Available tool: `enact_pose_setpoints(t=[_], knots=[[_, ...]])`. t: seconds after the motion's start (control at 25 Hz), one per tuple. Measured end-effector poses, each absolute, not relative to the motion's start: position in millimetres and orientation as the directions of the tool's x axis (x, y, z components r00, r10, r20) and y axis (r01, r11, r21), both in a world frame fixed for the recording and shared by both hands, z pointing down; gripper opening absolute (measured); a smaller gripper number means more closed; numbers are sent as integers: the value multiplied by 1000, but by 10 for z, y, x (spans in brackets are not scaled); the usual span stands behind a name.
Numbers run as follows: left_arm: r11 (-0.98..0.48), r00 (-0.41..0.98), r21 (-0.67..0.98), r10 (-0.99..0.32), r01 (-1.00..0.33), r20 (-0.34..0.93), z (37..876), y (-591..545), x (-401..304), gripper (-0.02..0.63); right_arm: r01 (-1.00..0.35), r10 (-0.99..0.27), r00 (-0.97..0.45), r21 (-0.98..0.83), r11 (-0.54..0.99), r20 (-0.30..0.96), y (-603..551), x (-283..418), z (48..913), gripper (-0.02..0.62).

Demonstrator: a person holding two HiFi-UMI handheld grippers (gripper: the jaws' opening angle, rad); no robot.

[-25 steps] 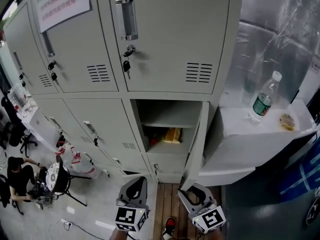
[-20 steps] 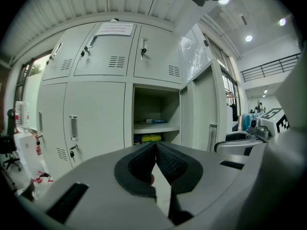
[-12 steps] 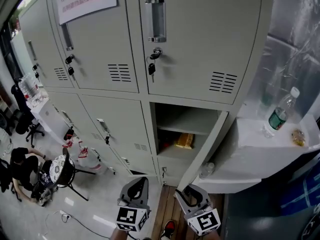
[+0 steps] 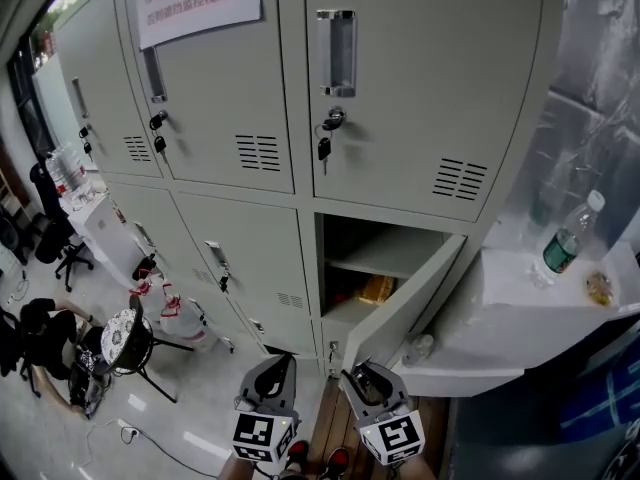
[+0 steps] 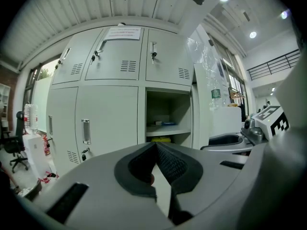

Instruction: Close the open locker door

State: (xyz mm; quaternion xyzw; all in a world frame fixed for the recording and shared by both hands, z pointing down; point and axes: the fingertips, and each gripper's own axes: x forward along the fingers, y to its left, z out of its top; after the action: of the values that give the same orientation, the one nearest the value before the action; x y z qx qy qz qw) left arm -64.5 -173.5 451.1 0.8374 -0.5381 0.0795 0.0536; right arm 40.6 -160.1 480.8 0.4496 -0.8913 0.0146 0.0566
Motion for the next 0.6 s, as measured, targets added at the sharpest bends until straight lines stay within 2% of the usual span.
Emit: enact_pose_setpoints(t=[0.6], knots=[[-416,407,-14,-896,-909,177,4396,-2092,-887,21,-833,-826,-546,10,553,139,-2108,116,4795,135]])
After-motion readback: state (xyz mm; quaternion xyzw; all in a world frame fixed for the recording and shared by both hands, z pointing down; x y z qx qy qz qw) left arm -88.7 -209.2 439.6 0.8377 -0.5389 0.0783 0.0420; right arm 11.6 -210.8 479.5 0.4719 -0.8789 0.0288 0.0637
